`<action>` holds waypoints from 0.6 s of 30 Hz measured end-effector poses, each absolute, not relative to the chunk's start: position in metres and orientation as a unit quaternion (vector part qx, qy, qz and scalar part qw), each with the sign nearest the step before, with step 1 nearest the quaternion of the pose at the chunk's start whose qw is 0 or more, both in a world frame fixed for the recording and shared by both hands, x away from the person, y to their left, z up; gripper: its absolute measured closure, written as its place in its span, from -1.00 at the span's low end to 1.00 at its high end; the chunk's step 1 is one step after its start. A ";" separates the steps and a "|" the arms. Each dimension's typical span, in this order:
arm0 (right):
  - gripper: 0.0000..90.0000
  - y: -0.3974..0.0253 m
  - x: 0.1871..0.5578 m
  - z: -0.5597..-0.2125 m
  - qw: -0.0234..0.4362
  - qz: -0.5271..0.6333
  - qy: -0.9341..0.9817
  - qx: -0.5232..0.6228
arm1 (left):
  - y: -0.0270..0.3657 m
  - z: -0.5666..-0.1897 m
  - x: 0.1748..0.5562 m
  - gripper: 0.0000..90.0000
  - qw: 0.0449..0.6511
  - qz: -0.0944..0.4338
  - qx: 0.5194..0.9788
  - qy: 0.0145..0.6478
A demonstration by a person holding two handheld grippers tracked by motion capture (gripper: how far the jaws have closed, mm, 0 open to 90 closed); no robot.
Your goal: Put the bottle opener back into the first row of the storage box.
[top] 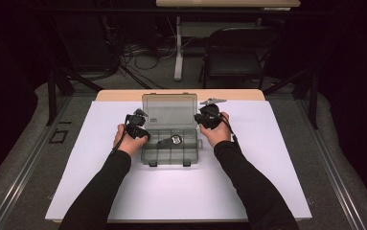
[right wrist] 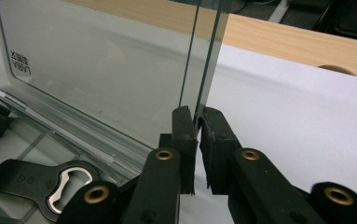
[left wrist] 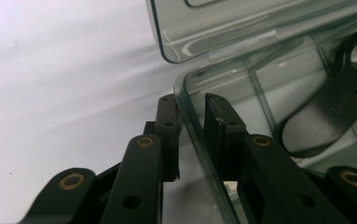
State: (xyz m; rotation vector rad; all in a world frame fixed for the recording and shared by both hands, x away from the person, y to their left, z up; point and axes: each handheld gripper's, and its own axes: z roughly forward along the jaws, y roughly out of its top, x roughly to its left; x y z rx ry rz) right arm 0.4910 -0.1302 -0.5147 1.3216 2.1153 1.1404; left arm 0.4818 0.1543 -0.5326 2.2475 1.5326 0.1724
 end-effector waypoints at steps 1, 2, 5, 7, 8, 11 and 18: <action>0.88 -0.130 0.489 -0.515 0.202 0.407 0.756 0.471 | 0.155 -0.532 0.481 0.65 0.208 0.059 0.808 0.549; 0.88 -0.129 0.488 -0.515 0.206 0.407 0.756 0.469 | 0.155 -0.530 0.481 0.61 0.214 0.056 0.807 0.548; 0.88 -0.129 0.485 -0.515 0.211 0.408 0.755 0.468 | 0.157 -0.522 0.477 0.49 0.227 0.057 0.811 0.536; 0.88 -0.129 0.484 -0.515 0.214 0.409 0.753 0.469 | 0.160 -0.516 0.475 0.43 0.235 0.061 0.813 0.529; 0.88 -0.129 0.483 -0.515 0.215 0.409 0.753 0.469 | 0.161 -0.514 0.475 0.40 0.236 0.060 0.813 0.528; 0.88 -0.129 0.481 -0.516 0.219 0.410 0.751 0.469 | 0.167 -0.507 0.473 0.36 0.255 0.058 0.807 0.530; 0.88 -0.130 0.481 -0.517 0.219 0.414 0.750 0.467 | 0.180 -0.495 0.473 0.32 0.276 0.066 0.796 0.535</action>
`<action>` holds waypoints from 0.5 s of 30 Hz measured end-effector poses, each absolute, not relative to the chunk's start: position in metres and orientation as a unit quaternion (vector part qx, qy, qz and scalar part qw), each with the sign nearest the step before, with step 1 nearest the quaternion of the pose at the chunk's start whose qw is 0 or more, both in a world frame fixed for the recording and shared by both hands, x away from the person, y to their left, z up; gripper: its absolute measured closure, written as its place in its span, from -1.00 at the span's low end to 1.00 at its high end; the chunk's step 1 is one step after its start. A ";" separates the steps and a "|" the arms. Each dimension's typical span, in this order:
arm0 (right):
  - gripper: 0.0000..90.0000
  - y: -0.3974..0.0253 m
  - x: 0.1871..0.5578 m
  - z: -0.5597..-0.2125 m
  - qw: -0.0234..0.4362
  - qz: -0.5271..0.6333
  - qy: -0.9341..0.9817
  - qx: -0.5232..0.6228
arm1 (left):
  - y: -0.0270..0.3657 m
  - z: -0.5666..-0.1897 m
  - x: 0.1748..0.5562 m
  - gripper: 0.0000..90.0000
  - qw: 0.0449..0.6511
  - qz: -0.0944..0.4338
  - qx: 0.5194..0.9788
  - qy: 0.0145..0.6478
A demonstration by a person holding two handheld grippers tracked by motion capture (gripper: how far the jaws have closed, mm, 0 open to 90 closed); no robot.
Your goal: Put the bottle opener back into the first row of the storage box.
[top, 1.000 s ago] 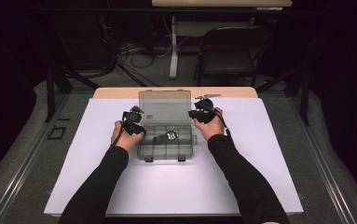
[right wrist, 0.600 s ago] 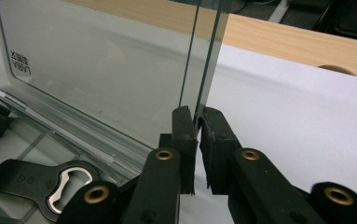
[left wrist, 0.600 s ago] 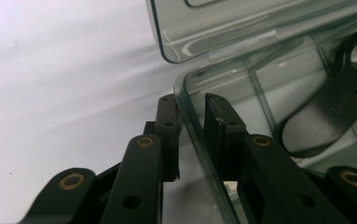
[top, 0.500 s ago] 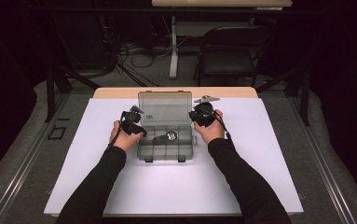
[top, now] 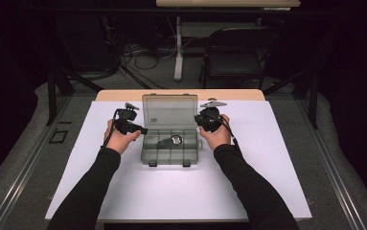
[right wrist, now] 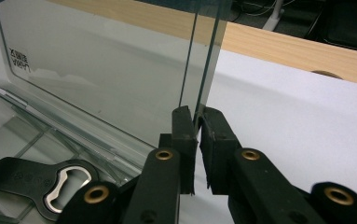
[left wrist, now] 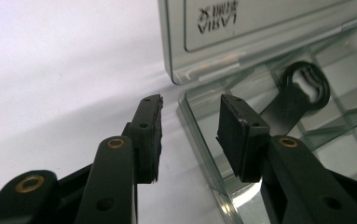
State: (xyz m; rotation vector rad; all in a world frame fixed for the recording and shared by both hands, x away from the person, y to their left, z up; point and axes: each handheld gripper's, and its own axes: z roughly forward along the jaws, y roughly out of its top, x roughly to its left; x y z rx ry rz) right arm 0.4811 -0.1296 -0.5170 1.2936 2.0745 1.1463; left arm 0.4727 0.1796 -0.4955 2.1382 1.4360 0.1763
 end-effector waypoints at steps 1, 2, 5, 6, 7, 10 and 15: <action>0.88 -0.130 0.481 -0.517 0.219 0.414 0.750 0.467 | 0.182 -0.494 0.473 0.32 0.281 0.066 0.794 0.535; 0.88 -0.130 0.481 -0.517 0.220 0.414 0.750 0.467 | 0.184 -0.492 0.474 0.31 0.289 0.067 0.790 0.536; 0.88 -0.130 0.481 -0.517 0.220 0.414 0.750 0.467 | 0.187 -0.486 0.476 0.31 0.286 0.075 0.792 0.535; 0.88 -0.130 0.481 -0.517 0.221 0.415 0.750 0.466 | 0.188 -0.483 0.477 0.31 0.287 0.079 0.792 0.533; 0.88 -0.129 0.480 -0.517 0.222 0.415 0.750 0.465 | 0.188 -0.480 0.478 0.31 0.290 0.081 0.791 0.533; 0.88 -0.130 0.480 -0.518 0.225 0.415 0.750 0.463 | 0.189 -0.468 0.480 0.31 0.301 0.089 0.788 0.529; 0.88 -0.129 0.479 -0.518 0.226 0.416 0.750 0.462 | 0.188 -0.450 0.486 0.29 0.309 0.110 0.784 0.527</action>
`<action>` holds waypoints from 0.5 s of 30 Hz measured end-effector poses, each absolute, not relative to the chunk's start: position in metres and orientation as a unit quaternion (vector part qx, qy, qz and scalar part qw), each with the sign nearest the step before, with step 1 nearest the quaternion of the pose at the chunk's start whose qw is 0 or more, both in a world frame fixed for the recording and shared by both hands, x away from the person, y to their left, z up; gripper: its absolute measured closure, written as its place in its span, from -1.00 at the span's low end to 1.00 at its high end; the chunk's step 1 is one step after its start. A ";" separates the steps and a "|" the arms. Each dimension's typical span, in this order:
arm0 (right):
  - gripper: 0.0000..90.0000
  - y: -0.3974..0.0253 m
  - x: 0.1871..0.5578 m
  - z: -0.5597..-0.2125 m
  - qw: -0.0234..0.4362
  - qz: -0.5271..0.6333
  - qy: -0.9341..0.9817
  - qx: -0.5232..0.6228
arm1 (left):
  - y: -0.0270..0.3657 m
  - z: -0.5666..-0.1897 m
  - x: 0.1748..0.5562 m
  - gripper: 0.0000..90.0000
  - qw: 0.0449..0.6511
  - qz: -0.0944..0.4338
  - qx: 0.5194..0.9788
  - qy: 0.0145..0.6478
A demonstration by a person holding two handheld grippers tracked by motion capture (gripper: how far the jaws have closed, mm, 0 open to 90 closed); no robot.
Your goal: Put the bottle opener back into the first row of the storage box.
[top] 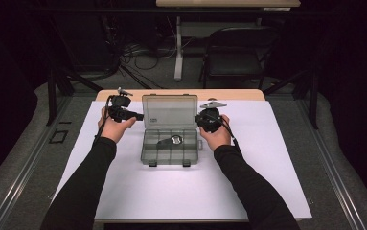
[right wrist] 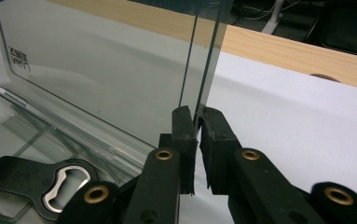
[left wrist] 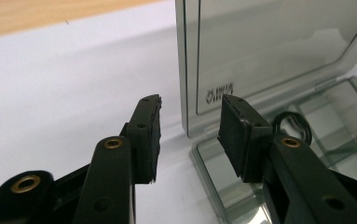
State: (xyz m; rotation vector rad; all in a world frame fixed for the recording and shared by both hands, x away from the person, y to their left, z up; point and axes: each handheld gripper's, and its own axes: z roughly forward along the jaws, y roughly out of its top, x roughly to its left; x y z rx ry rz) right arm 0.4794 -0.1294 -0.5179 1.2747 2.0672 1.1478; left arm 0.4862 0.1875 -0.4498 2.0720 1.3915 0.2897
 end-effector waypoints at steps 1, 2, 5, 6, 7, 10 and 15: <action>0.88 -0.129 0.479 -0.518 0.226 0.417 0.750 0.462 | 0.187 -0.447 0.488 0.28 0.310 0.114 0.784 0.526; 0.88 -0.129 0.479 -0.518 0.226 0.417 0.749 0.462 | 0.186 -0.444 0.490 0.27 0.310 0.118 0.782 0.528; 0.88 -0.130 0.479 -0.518 0.226 0.417 0.749 0.462 | 0.185 -0.439 0.494 0.22 0.311 0.127 0.779 0.529; 0.88 -0.130 0.479 -0.518 0.225 0.417 0.749 0.462 | 0.184 -0.438 0.496 0.21 0.314 0.128 0.777 0.530; 0.88 -0.130 0.479 -0.518 0.225 0.417 0.749 0.462 | 0.184 -0.437 0.497 0.21 0.317 0.129 0.777 0.529; 0.88 -0.130 0.479 -0.518 0.225 0.418 0.749 0.462 | 0.183 -0.435 0.501 0.21 0.319 0.132 0.773 0.533; 0.88 -0.130 0.479 -0.518 0.225 0.419 0.749 0.462 | 0.181 -0.432 0.506 0.34 0.325 0.132 0.767 0.538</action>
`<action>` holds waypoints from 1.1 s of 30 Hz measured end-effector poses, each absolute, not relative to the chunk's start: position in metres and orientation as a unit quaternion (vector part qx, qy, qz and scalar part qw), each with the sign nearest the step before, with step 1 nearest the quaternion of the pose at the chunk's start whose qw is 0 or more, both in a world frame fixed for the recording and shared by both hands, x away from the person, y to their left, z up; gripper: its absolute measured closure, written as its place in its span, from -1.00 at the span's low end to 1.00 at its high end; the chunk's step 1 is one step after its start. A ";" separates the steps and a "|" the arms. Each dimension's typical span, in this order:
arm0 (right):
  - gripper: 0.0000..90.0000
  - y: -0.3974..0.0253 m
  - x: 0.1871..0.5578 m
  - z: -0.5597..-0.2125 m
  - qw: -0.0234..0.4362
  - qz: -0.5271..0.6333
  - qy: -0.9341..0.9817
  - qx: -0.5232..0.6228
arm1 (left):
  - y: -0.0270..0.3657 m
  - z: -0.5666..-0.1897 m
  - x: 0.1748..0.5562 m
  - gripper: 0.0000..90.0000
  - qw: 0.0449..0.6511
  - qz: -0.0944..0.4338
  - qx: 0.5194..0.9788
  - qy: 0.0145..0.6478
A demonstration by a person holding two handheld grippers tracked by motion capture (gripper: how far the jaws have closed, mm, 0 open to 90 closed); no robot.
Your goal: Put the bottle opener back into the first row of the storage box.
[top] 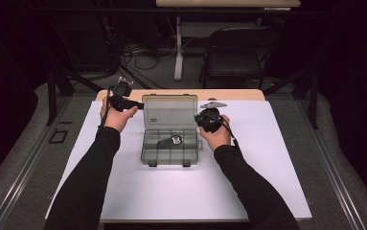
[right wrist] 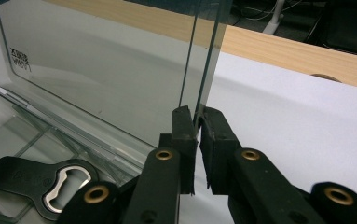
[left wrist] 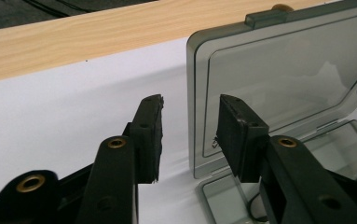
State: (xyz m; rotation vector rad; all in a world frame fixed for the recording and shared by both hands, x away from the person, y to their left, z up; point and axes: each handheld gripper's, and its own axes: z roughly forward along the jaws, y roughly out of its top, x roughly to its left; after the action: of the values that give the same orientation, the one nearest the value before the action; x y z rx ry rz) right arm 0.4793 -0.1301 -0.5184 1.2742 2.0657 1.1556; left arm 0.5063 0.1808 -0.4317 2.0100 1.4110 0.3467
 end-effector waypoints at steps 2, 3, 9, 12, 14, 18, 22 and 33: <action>0.88 -0.130 0.479 -0.518 0.225 0.419 0.749 0.462 | 0.180 -0.431 0.508 0.38 0.325 0.131 0.767 0.537; 0.88 -0.130 0.479 -0.518 0.224 0.419 0.748 0.462 | 0.179 -0.431 0.510 0.41 0.325 0.130 0.767 0.537; 0.88 -0.130 0.479 -0.519 0.224 0.421 0.748 0.462 | 0.173 -0.431 0.517 0.54 0.332 0.132 0.762 0.540; 0.88 -0.130 0.479 -0.519 0.224 0.422 0.747 0.462 | 0.170 -0.432 0.518 0.63 0.331 0.137 0.760 0.542; 0.88 -0.131 0.479 -0.519 0.224 0.423 0.747 0.462 | 0.170 -0.433 0.518 0.70 0.330 0.144 0.758 0.544; 0.88 -0.131 0.479 -0.519 0.224 0.424 0.747 0.461 | 0.170 -0.433 0.519 0.79 0.331 0.148 0.754 0.548; 0.88 -0.131 0.478 -0.519 0.224 0.424 0.746 0.462 | 0.169 -0.433 0.518 0.87 0.334 0.153 0.748 0.553; 0.88 -0.131 0.478 -0.520 0.226 0.426 0.745 0.460 | 0.165 -0.434 0.516 0.95 0.336 0.162 0.730 0.573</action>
State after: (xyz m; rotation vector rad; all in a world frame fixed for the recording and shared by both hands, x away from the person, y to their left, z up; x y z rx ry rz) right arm 0.4780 -0.1311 -0.5201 1.2696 2.0541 1.1759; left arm 0.5165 0.1646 -0.4342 1.9032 1.4954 0.4228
